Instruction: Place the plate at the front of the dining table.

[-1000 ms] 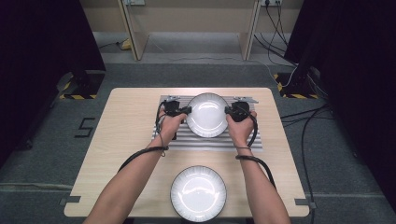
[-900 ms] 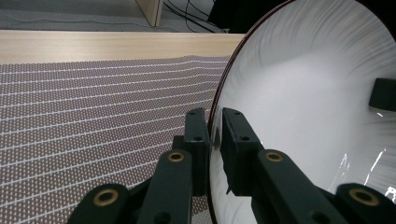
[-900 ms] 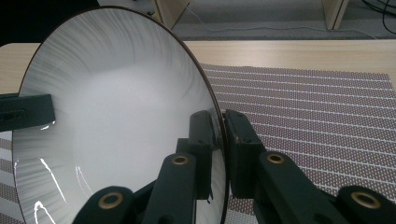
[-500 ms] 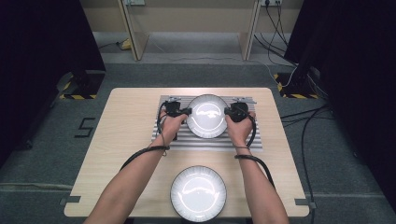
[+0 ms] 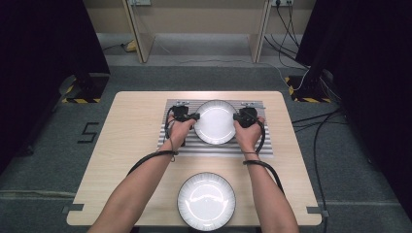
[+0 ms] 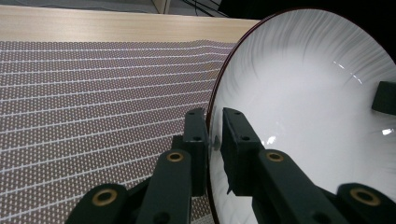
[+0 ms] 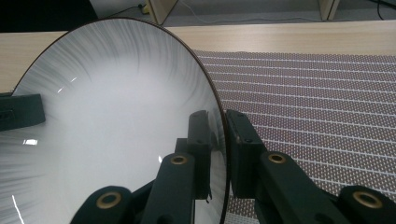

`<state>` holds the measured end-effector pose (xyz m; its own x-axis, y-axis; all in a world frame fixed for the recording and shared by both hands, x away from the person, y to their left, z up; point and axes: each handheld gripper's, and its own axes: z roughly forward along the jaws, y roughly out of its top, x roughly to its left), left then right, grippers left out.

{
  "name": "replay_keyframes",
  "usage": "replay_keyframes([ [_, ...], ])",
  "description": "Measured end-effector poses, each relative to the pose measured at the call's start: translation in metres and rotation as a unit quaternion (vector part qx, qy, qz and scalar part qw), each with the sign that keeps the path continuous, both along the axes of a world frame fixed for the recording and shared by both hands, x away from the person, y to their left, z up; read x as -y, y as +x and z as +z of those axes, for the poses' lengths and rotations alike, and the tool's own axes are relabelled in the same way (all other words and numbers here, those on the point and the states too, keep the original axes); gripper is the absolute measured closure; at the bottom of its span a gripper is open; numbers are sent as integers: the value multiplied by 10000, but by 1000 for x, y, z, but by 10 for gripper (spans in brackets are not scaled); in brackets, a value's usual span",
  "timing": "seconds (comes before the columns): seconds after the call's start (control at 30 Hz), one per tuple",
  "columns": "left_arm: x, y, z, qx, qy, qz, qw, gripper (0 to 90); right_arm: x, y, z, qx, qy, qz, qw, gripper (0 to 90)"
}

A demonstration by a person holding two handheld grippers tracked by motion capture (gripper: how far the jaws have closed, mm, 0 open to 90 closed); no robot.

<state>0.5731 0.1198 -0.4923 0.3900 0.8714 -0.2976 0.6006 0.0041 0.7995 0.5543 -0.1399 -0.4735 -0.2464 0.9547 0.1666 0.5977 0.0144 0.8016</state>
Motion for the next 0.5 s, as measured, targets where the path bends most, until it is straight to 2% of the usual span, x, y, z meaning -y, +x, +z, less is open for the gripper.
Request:
replay_keyframes([
  [0.33, 3, 4, -2, -4, 123, 59, 9999, 802, -1, 6, -4, -60, -30, -73, 10000, 807],
  [0.5, 5, 6, -3, 56, 171, 74, 9998, 762, -2, 9, -7, -93, -111, -107, 9998, 807],
])
